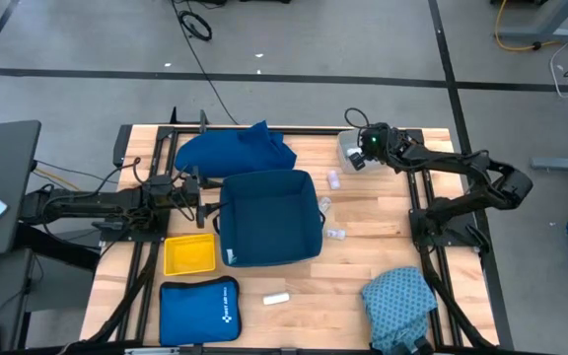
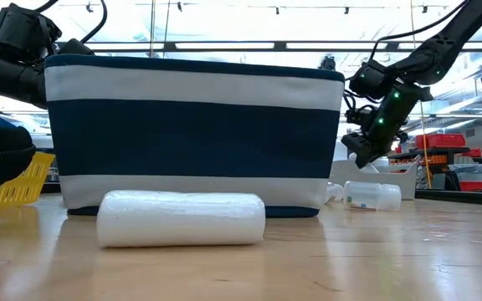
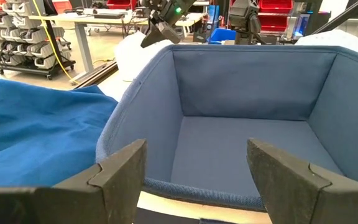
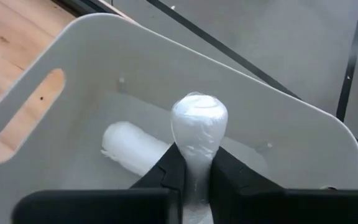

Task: Pick & place medical supplies in basket/bin
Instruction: Put the right white roll gauze into the gray bin, then put the white roll gauze into the gray bin

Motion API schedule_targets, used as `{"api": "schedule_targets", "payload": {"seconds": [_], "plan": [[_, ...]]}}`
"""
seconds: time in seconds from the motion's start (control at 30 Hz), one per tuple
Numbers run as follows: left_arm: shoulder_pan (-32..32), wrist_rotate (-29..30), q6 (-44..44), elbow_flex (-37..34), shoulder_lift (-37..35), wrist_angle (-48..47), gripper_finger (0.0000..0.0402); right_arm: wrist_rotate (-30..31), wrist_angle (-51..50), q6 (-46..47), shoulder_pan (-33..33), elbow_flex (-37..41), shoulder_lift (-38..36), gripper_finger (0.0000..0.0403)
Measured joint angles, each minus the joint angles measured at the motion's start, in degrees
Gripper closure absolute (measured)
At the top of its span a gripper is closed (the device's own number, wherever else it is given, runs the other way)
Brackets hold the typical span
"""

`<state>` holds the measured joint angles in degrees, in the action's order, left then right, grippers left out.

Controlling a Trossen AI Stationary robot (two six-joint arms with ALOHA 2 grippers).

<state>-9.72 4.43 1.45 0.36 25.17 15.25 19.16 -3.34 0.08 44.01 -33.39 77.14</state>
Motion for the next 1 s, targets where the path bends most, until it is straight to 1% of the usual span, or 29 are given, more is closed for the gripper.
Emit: {"api": "schedule_targets", "payload": {"seconds": [0.2, 0.27, 0.33, 0.43, 0.67, 0.87, 1.0], "plan": [[0.00, 0.02, 0.01, 0.00, 0.00, 0.00, 0.0122, -0.45, 0.03, -0.97, 0.00, 0.00, 0.00, 0.0253], [0.00, 0.02, 0.01, 0.00, 0.00, -0.01, 0.0122, -1.02, 0.05, -0.97, 0.00, 0.00, 0.00, 0.0229], [0.00, 0.00, 0.03, 0.00, 0.00, 0.00, 0.0122, -1.03, 0.07, -0.97, 0.00, 0.00, 0.00, 0.0214], [0.00, 0.01, 0.35, 0.00, 0.00, 0.00, 0.0122, -1.01, 0.18, -0.94, 0.00, 0.00, 0.00, 0.0207], [0.00, 0.02, 0.56, 0.00, 0.00, 0.00, 0.0122, -0.91, 4.28, -2.11, -1.15, 0.00, 0.00, 0.0213], [0.00, 0.02, 0.66, 0.00, -0.02, 0.00, 0.0122, -0.90, 8.86, -6.31, -4.84, 0.00, -0.15, 0.0213], [0.00, 0.02, 0.71, 0.00, -0.02, 0.00, 0.0122, -0.33, 11.28, -9.22, -8.55, -0.02, -2.17, 0.0213]]}}
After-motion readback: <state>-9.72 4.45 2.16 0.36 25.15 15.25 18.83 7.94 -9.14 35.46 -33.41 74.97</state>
